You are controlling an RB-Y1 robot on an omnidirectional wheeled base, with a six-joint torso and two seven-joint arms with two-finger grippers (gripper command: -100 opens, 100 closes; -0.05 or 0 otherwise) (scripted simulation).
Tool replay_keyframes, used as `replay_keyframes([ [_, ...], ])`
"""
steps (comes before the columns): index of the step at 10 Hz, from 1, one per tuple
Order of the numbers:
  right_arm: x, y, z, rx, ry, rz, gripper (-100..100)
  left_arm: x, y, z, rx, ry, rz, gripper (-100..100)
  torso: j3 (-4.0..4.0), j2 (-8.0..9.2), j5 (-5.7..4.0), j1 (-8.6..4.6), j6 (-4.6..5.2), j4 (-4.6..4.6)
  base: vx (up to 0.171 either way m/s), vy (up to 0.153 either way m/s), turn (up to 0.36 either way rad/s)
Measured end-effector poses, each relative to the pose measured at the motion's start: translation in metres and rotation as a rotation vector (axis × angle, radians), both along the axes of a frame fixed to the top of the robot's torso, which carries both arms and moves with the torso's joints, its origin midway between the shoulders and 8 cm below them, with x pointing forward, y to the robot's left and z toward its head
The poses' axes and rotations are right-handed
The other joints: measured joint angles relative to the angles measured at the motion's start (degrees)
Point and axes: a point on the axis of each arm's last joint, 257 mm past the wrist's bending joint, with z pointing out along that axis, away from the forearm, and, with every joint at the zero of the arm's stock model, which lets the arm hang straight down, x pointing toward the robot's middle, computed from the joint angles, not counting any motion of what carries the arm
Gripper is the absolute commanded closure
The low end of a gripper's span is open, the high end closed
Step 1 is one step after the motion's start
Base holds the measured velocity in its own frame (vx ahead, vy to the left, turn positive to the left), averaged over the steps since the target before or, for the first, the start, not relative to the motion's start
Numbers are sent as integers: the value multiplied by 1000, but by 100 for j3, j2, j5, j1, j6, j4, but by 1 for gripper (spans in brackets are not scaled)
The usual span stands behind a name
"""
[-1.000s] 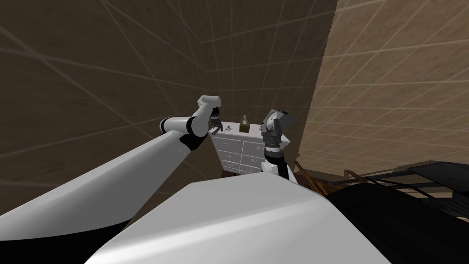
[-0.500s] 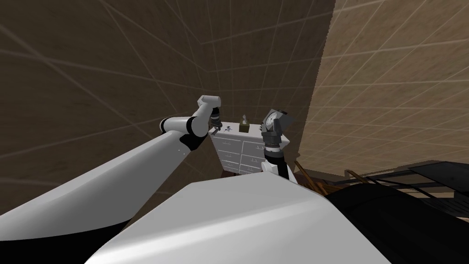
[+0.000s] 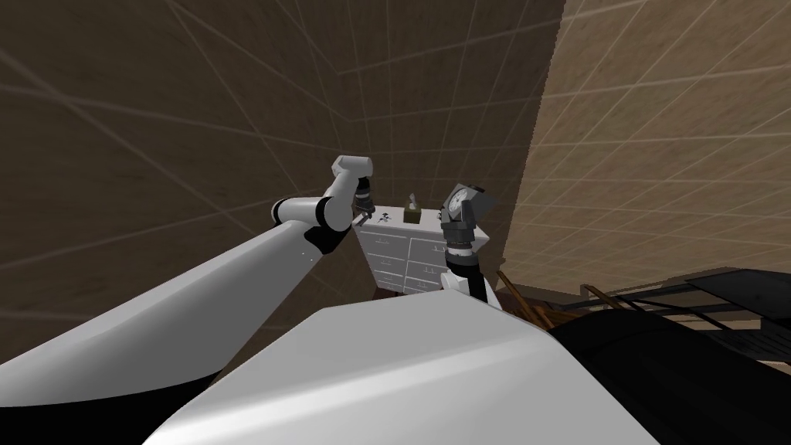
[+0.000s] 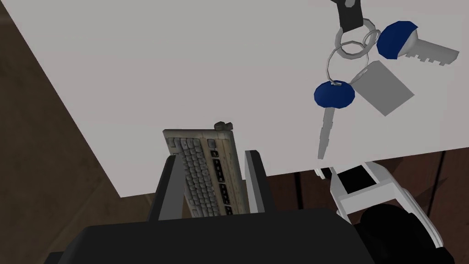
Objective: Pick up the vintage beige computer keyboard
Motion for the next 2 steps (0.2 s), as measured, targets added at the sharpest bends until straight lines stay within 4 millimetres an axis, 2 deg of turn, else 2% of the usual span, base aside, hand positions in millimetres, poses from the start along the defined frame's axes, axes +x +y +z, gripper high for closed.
replay_keyframes([
  [1,0,0,0,0,0,0,0,0,0,1,0,1,1,100,-1,0,0,-2,0,-1,0,0,0],
  [2,0,0,0,0,0,0,0,0,0,2,0,0,1,0,-2,-1,0,-5,1,-2,0,0,0],
])
